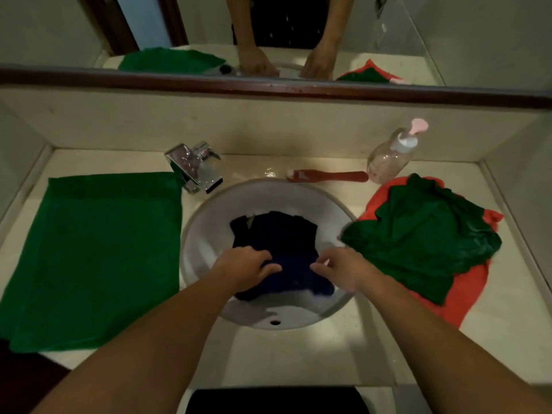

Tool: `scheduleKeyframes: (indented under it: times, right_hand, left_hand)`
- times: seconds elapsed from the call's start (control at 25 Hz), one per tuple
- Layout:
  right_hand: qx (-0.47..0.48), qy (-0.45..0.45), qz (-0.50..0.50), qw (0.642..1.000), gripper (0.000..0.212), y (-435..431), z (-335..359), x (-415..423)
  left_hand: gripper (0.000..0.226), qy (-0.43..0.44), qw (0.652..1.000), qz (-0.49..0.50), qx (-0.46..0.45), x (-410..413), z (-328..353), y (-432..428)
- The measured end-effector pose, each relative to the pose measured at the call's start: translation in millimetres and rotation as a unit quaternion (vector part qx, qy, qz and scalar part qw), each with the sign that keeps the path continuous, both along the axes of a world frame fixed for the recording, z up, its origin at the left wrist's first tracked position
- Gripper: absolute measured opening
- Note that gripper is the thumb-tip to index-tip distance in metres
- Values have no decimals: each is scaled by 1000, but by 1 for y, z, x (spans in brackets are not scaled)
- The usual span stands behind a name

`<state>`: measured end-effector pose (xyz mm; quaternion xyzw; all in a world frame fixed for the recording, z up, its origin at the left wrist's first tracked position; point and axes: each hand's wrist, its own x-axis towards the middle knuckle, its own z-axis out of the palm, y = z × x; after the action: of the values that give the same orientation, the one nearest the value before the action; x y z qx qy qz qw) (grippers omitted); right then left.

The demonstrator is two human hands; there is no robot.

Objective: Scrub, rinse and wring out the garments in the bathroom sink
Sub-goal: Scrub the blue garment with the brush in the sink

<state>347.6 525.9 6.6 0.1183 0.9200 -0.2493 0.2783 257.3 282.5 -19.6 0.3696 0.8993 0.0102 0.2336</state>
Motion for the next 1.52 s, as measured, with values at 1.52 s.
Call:
scheduleKeyframes:
  times: [1.52]
  right_hand:
    - [77,439,-267,855,23,160,104,-83]
  left_hand:
    - [30,-338,831,237,373,-72,88,234]
